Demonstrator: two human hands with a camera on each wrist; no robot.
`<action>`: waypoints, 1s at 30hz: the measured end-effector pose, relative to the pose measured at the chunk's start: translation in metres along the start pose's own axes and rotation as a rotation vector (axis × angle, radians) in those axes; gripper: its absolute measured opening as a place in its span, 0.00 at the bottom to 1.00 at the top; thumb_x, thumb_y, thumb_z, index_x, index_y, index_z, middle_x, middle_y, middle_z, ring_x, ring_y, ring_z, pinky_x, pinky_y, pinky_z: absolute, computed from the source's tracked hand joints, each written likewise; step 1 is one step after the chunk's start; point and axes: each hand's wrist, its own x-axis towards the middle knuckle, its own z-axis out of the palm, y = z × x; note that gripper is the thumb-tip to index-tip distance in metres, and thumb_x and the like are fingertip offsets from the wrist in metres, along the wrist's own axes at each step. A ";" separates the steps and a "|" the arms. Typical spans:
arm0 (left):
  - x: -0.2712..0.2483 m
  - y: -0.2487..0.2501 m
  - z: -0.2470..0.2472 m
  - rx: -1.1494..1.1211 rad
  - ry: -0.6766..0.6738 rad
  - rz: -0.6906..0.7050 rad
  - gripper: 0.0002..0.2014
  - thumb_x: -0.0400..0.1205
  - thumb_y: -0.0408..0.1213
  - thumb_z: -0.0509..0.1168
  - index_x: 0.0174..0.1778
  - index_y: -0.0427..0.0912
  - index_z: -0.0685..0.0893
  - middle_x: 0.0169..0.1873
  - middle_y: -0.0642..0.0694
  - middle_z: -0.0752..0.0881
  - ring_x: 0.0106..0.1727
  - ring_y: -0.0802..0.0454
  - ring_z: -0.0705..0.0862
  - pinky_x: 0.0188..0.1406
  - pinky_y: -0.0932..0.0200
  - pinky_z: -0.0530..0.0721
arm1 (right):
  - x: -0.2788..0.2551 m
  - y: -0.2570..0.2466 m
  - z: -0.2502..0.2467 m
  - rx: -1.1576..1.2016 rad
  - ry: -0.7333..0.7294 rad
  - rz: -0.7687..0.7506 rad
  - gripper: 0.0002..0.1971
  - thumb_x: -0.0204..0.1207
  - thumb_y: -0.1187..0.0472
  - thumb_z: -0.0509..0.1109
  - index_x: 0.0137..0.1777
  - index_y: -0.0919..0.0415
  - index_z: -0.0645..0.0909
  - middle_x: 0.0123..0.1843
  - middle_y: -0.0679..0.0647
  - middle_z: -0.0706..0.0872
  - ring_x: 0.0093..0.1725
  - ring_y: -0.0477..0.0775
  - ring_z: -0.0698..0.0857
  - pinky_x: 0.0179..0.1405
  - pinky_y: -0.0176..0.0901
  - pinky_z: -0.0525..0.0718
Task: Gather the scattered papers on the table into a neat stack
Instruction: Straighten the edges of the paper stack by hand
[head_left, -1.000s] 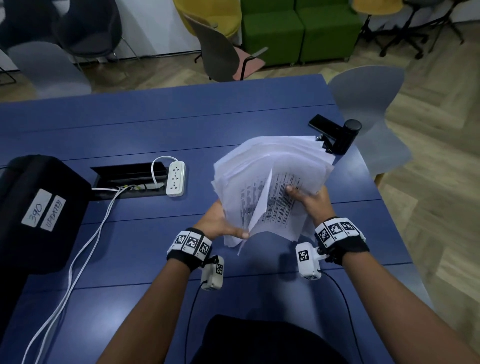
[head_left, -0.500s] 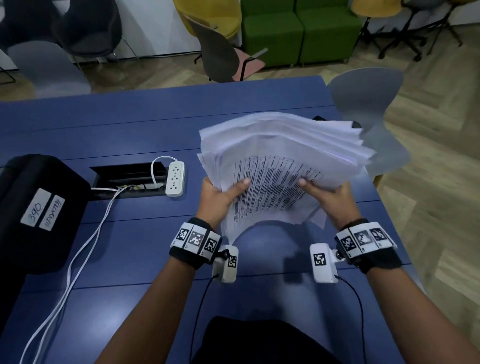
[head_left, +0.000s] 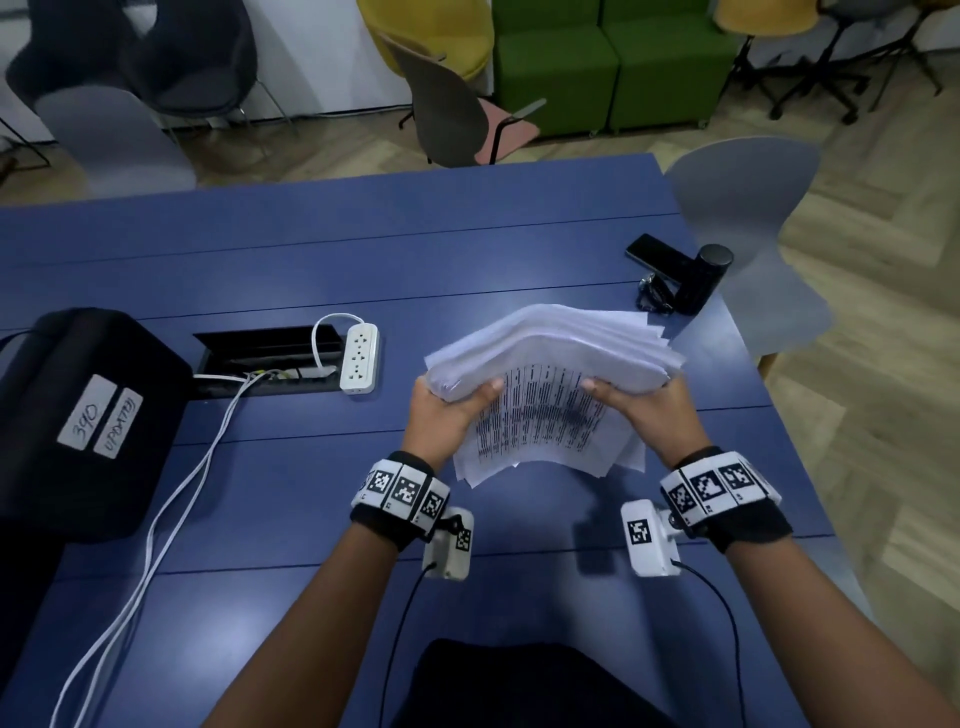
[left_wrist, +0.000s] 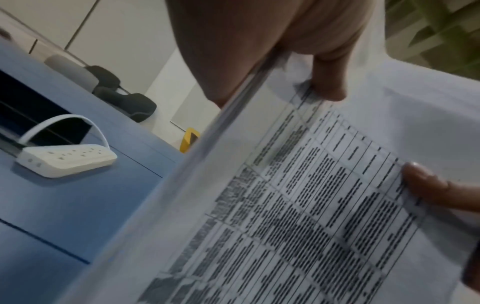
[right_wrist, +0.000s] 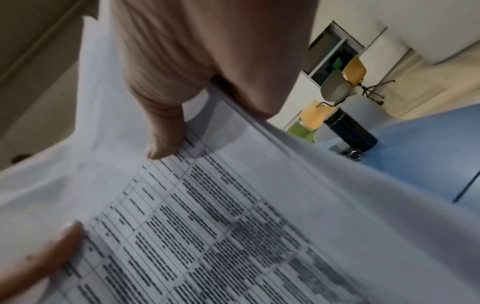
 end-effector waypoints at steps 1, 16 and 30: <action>0.002 0.007 0.002 -0.014 0.040 0.004 0.16 0.73 0.23 0.74 0.47 0.51 0.87 0.41 0.58 0.92 0.46 0.61 0.89 0.50 0.59 0.87 | 0.002 -0.006 0.002 -0.014 0.021 -0.027 0.21 0.63 0.71 0.82 0.53 0.49 0.85 0.48 0.41 0.92 0.53 0.44 0.90 0.59 0.46 0.87; -0.014 0.008 0.005 -0.208 0.285 0.021 0.04 0.73 0.40 0.76 0.32 0.51 0.90 0.31 0.57 0.89 0.37 0.57 0.87 0.40 0.60 0.85 | -0.012 -0.027 0.019 0.084 0.064 0.010 0.21 0.67 0.46 0.79 0.48 0.64 0.88 0.47 0.51 0.91 0.48 0.49 0.89 0.53 0.43 0.84; 0.007 0.021 0.007 -0.069 0.398 0.195 0.25 0.80 0.40 0.70 0.18 0.52 0.69 0.15 0.59 0.65 0.20 0.59 0.63 0.23 0.63 0.63 | 0.008 -0.031 0.031 0.120 0.423 0.065 0.19 0.66 0.46 0.77 0.22 0.53 0.75 0.28 0.50 0.75 0.31 0.51 0.74 0.34 0.45 0.72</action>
